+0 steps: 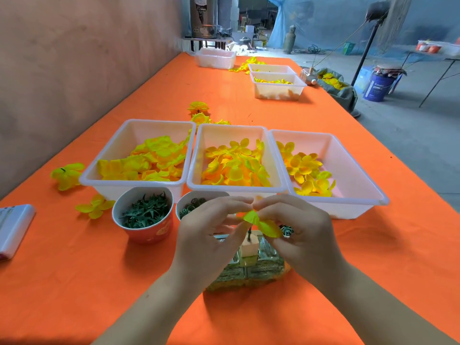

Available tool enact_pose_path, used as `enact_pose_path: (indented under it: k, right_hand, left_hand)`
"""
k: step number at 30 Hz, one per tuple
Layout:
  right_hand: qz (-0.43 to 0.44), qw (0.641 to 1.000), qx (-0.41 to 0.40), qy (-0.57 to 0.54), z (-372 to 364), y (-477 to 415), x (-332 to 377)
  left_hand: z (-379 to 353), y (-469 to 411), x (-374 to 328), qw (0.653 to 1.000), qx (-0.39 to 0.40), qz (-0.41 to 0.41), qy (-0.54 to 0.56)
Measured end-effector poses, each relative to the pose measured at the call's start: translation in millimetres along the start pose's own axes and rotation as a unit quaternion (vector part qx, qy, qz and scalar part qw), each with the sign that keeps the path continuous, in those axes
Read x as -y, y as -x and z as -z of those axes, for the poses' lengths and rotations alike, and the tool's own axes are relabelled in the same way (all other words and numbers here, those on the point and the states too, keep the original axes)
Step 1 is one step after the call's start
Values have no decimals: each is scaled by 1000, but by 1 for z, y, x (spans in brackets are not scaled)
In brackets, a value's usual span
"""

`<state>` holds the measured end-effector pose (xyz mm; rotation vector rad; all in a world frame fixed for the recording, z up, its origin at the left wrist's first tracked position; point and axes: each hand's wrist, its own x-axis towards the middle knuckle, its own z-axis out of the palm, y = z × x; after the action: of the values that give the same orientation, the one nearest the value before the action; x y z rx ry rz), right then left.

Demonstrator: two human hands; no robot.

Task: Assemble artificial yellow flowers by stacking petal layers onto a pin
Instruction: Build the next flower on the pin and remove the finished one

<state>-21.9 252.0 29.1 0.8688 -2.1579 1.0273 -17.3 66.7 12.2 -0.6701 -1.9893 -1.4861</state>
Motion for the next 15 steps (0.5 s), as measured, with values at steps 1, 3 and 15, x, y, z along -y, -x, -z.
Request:
enact_pose_path:
  k: [1,3,15]
  right_hand:
    - [0,1000,-2,7,-2,2,0]
    - [0,1000,-19,8,-4,4,0]
    - [40,998,-31,26,-6,-3,1]
  left_hand:
    - [-1,1,0,1000,-6,-16,-14]
    - [-1,1,-1,999,-23,-32,-22]
    - [-1,-3,2,997,-20,-63,-41]
